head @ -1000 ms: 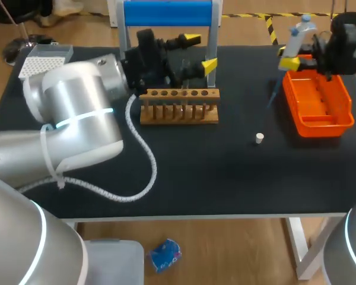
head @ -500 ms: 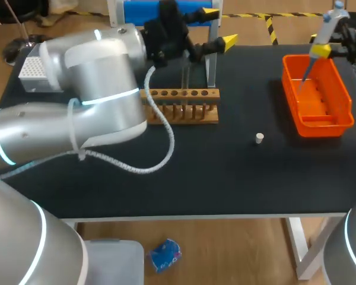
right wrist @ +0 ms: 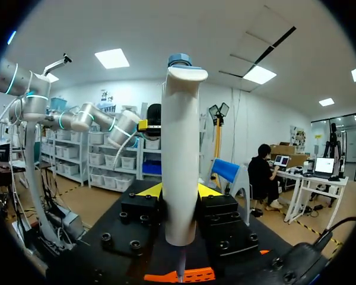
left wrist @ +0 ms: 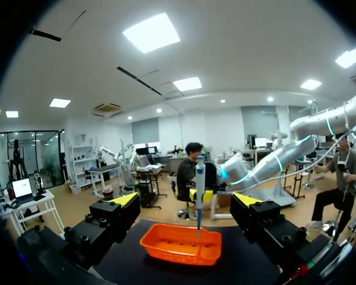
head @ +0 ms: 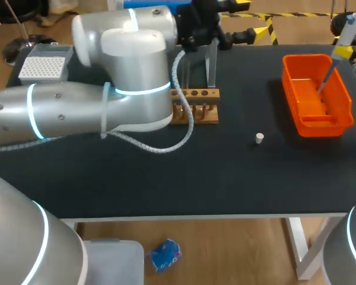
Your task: Invert the test tube, pick up the pipette, mount the tip to pipette, aspirate from beaker and dispense into the tube, eject the tip, return the pipette, and cap with the stopper.
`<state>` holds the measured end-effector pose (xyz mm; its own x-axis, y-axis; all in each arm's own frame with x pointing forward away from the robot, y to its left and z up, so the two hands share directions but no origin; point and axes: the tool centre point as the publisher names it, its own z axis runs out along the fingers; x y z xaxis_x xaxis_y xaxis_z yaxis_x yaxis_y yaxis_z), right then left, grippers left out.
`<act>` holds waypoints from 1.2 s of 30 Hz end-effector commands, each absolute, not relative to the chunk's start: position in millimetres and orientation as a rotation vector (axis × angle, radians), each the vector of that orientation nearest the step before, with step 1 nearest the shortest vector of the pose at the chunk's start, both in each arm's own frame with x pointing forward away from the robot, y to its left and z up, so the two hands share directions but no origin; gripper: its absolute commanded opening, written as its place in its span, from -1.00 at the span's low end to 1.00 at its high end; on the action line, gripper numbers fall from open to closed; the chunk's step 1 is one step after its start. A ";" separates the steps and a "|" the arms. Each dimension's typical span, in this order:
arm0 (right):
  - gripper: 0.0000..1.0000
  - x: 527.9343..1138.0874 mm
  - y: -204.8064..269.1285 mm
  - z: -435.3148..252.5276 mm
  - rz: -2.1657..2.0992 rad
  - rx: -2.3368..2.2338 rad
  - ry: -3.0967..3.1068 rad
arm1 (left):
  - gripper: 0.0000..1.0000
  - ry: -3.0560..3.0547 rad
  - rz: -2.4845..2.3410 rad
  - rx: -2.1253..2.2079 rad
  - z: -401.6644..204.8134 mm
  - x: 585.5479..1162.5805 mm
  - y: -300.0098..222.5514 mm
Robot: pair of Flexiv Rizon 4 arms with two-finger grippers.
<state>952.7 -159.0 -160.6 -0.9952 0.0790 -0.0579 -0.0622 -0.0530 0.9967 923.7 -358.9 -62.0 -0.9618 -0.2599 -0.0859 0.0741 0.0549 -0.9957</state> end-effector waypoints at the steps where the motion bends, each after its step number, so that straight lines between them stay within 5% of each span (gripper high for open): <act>1: -1.00 969.8 -170.2 -167.8 2.251 -0.052 2.108 | 1.00 2.140 -1.968 -0.182 -60.2 931.6 -384.5; 36: -1.00 981.4 -169.7 -165.9 2.264 -0.106 2.120 | 1.00 2.167 -1.972 -0.198 -62.6 926.5 -403.2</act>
<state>977.6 -166.5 -164.9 -0.9972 -0.0054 -0.0750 -0.0744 -0.0653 0.9951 922.0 -393.0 -65.3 -0.9711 -0.2300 -0.0637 0.0433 0.0925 -0.9948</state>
